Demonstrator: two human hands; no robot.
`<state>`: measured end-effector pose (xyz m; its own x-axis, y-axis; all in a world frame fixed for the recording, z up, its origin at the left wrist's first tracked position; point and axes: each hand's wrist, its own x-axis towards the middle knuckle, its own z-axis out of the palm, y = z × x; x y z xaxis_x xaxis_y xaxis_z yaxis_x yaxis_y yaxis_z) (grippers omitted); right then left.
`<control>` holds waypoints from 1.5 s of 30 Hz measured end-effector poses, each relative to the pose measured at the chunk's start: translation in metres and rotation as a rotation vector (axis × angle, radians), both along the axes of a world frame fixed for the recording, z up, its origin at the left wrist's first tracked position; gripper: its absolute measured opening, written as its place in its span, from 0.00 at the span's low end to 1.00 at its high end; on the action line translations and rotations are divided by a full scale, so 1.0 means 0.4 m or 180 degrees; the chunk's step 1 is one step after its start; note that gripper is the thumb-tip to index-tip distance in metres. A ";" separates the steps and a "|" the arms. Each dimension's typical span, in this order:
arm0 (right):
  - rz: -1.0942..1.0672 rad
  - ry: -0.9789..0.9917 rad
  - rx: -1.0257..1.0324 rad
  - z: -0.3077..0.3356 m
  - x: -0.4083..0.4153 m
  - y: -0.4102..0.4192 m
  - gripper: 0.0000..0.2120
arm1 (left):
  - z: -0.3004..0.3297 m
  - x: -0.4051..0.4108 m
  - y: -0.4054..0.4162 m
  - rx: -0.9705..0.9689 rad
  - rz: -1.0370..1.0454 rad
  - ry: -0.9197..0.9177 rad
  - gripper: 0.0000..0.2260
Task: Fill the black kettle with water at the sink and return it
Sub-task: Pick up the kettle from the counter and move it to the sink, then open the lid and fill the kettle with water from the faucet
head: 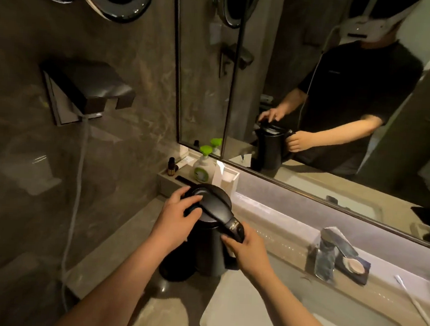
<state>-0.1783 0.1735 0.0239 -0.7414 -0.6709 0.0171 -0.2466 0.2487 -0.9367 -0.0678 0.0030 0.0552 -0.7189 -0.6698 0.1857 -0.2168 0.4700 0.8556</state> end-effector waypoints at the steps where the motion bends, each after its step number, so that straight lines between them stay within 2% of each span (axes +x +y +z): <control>1: -0.0076 0.0010 0.0038 0.000 -0.010 0.031 0.10 | 0.012 -0.022 0.023 -0.0084 -0.0116 0.0108 0.14; 6: -0.0425 -0.0086 0.0305 -0.025 -0.047 0.202 0.13 | 0.061 -0.123 0.186 -0.0362 -0.0940 0.0261 0.15; 13: -0.1308 -0.0426 0.0127 -0.087 -0.066 0.438 0.07 | 0.049 -0.253 0.384 -0.0149 -0.1773 0.0211 0.18; 15: -0.1609 -0.0601 0.0111 -0.108 -0.068 0.511 0.09 | 0.032 -0.289 0.417 -0.0077 -0.1919 0.0180 0.17; 17: -0.1829 -0.0768 0.0143 -0.138 -0.068 0.584 0.12 | 0.003 -0.324 0.442 -0.0074 -0.1970 0.0041 0.16; 21: -0.2049 -0.1071 0.0105 -0.190 -0.074 0.696 0.08 | -0.076 -0.395 0.474 -0.0237 -0.2026 -0.0453 0.15; 25: -0.2058 -0.1270 0.0131 -0.226 -0.108 0.727 0.08 | -0.126 -0.489 0.512 -0.0765 -0.2182 -0.0907 0.17; 30: -0.2071 -0.1420 0.0158 -0.266 -0.173 0.709 0.10 | -0.160 -0.623 0.547 -0.1463 -0.2325 -0.1134 0.20; 33: -0.2052 -0.1505 0.0054 -0.276 -0.197 0.700 0.12 | -0.173 -0.676 0.557 -0.2008 -0.2388 -0.1128 0.20; 36: -0.2034 -0.1535 -0.0048 -0.284 -0.211 0.694 0.10 | -0.181 -0.707 0.563 -0.2442 -0.2540 -0.1090 0.17; 40: -0.2069 -0.1651 -0.0200 -0.291 -0.225 0.693 0.09 | -0.195 -0.734 0.568 -0.2648 -0.2545 -0.1113 0.16; 45: -0.2036 -0.1728 -0.0291 -0.296 -0.241 0.698 0.09 | -0.210 -0.750 0.578 -0.2860 -0.2306 -0.0800 0.17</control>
<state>-0.2748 0.4526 -0.0946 -0.8991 -0.1322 -0.4174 0.4061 0.1047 -0.9078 -0.3678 0.2341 -0.0287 -0.9611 0.2082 0.1816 0.2328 0.9642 0.1266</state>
